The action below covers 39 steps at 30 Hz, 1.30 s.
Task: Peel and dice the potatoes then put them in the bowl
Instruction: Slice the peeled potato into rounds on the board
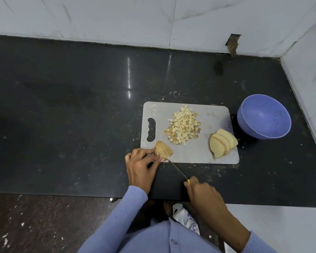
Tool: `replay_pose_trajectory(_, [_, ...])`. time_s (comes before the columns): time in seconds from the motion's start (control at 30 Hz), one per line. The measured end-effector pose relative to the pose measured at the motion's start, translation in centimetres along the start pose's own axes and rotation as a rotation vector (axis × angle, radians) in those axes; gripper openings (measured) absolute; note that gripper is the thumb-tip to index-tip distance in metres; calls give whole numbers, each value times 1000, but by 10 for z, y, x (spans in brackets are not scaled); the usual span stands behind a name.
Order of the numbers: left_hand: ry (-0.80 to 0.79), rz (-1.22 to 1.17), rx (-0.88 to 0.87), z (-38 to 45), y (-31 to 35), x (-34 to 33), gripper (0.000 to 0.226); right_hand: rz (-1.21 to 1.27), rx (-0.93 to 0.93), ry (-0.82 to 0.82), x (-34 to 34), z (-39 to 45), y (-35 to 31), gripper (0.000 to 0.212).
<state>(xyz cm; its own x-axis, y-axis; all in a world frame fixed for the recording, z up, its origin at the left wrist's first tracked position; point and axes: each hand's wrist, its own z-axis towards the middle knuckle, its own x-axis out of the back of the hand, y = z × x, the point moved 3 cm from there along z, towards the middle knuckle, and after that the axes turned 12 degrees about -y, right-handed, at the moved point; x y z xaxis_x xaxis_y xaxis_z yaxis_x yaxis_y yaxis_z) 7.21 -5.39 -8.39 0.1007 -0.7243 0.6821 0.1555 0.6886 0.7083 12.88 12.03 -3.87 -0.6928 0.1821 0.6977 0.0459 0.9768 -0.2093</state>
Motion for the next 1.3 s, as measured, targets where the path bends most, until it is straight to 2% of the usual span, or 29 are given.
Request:
replay_pose_trajectory(0.3, [4,10,19,-2,0,0,12,109,132,142,17,8,-13,32])
replay_pose_trajectory(0.77, [-40,-103,1,4,-7,3,14,124,118,88,18,36,-34,40])
replay_pose_trajectory(1.1, [-54,-34,-11,9,-5,2,12,67,116,111,23,37,-32,38])
replay_pose_trajectory(1.3, [-84,-11,-18,12,-8,2,11,50,96,41,29,40,-37,37])
